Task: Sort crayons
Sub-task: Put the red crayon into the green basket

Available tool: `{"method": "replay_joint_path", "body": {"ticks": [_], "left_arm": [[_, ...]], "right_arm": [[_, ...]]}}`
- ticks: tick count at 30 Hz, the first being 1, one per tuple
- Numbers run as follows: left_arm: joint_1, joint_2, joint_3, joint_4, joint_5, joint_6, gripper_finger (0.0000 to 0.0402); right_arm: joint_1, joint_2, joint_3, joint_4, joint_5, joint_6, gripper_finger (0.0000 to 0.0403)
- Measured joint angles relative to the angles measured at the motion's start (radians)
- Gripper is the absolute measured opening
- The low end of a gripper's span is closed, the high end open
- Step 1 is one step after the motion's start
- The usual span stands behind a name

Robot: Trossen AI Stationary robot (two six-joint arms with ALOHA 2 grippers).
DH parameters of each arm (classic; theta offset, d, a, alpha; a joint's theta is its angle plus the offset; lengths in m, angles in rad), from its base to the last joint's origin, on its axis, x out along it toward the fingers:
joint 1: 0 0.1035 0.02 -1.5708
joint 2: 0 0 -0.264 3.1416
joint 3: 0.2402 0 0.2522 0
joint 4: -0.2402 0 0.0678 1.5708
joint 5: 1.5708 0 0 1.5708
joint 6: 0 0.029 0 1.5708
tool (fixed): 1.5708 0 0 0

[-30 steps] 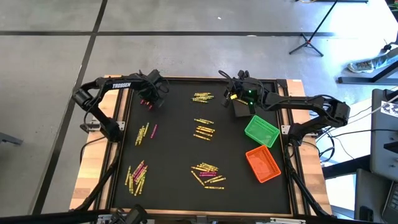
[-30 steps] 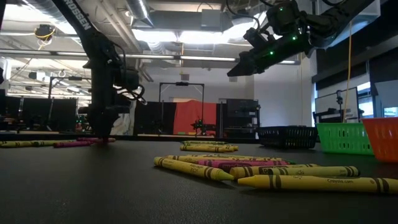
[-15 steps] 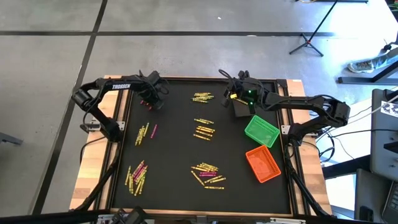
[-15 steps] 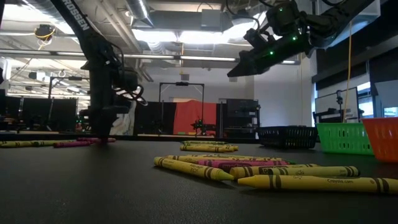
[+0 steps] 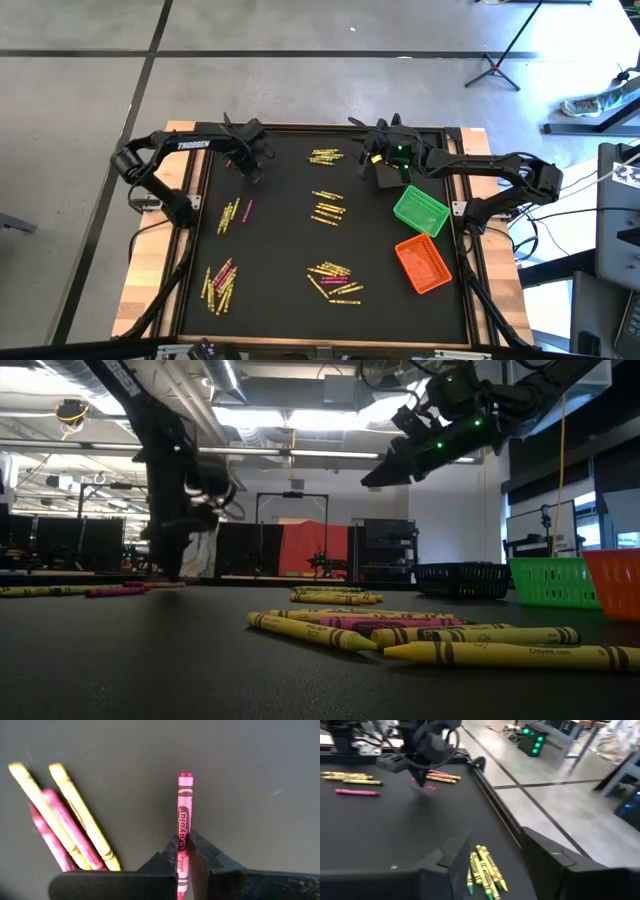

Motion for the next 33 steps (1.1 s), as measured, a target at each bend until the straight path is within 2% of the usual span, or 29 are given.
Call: {"method": "replay_joint_path", "body": {"ticks": [5,9,16,21,25,27,33], "left_arm": [[-0.083,-0.098,0.001,0.085,0.015,0.007,0.0002],[-0.164,-0.15,0.001,0.212,0.038,0.066,0.0001],[-0.296,-0.142,0.003,0.512,0.087,0.178,0.0001],[-0.37,-0.142,-0.023,0.714,0.148,0.243,0.0],[-0.414,-0.133,-0.052,0.875,0.197,0.373,0.0001],[-0.435,-0.12,-0.055,0.908,0.198,0.436,0.0004],[-0.469,-0.064,-0.054,1.089,0.18,0.432,0.0007]], "right_arm": [[0.0,0.015,-0.001,-0.059,-0.124,-0.027,0.0219],[0.001,0.017,0.0,0.017,-0.171,-0.041,0.0233],[0.001,0.035,0.0,0.073,-0.306,-0.04,0.0223],[0.001,0.04,0.0,0.109,-0.33,-0.037,0.0212],[0.015,0.066,0.0,0.185,-0.398,-0.037,0.0205],[0.033,0.082,0.0,0.229,-0.404,-0.043,0.0203],[0.079,0.13,0.001,0.358,-0.404,-0.065,0.0197]]}}
